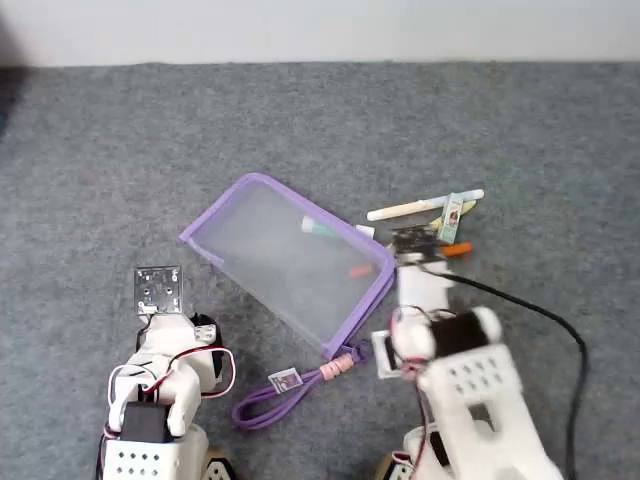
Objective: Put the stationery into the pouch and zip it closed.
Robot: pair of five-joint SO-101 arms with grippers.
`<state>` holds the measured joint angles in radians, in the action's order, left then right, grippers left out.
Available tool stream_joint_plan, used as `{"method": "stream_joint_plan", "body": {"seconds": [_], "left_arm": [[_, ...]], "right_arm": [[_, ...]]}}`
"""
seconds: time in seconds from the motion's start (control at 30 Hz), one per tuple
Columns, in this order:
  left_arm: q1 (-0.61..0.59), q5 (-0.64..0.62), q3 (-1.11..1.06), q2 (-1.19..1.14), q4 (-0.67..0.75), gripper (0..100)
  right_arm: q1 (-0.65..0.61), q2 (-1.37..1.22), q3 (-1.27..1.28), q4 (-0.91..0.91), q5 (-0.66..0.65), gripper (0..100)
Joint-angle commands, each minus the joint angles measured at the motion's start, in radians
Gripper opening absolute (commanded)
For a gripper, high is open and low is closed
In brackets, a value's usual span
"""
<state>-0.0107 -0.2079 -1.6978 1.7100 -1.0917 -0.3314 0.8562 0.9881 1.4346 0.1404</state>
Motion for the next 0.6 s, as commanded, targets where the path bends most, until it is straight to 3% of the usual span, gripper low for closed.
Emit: {"method": "stream_joint_plan", "body": {"seconds": [0.0,0.33,0.57], "left_arm": [[-0.006,-0.009,0.007,0.008,-0.003,2],[-0.006,-0.009,0.007,0.008,-0.003,2],[-0.006,-0.009,0.007,0.008,-0.003,2]], "right_arm": [[-0.07,-0.104,-0.052,-0.096,0.061,0.9],[-0.213,-0.286,-0.048,-0.438,0.126,0.9],[-0.214,-0.492,-0.055,-0.746,0.123,0.9]]}}
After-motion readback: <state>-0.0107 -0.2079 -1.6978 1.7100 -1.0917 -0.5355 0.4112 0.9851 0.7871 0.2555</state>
